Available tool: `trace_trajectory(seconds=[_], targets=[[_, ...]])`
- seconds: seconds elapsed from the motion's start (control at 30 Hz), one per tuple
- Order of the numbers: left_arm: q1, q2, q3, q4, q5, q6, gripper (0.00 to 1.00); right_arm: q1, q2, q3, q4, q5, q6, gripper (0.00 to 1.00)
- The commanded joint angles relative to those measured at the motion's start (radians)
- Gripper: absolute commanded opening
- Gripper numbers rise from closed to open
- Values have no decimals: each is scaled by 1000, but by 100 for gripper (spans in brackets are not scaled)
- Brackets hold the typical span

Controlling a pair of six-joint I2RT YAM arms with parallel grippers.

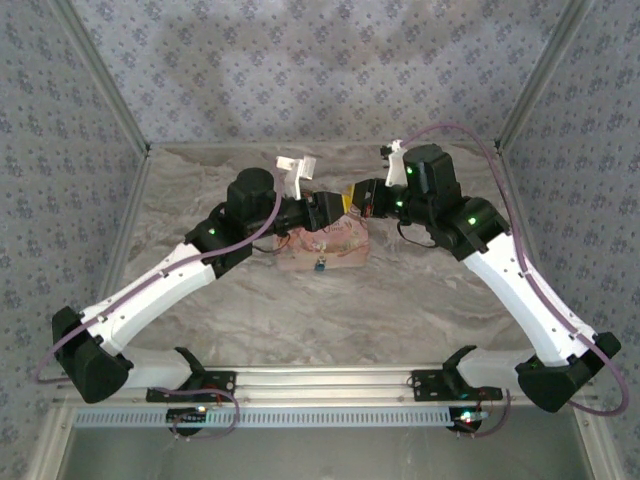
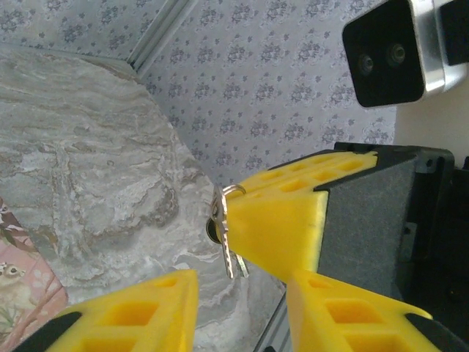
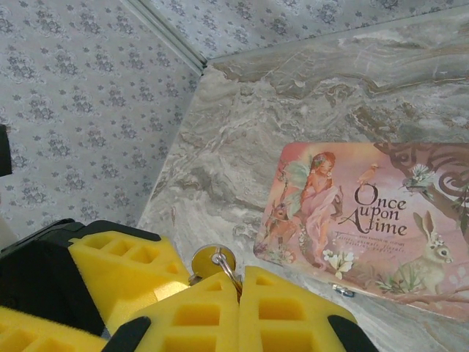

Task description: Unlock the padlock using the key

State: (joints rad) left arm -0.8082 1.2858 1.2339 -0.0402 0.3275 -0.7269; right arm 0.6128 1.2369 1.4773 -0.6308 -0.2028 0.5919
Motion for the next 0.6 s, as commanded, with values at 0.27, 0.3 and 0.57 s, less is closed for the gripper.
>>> trace_trajectory(seconds=[0.27,0.3,0.57], targets=[[-6,4,40,26,-30,36,15,21,-51,-4,25,-21,22,3],[-6,2,40,25,-33,39,12,23,-55,-7,25,-22,23,3],[0,-21,37,-15,-54,59,0,22,-85,-35,17,-49,26,9]])
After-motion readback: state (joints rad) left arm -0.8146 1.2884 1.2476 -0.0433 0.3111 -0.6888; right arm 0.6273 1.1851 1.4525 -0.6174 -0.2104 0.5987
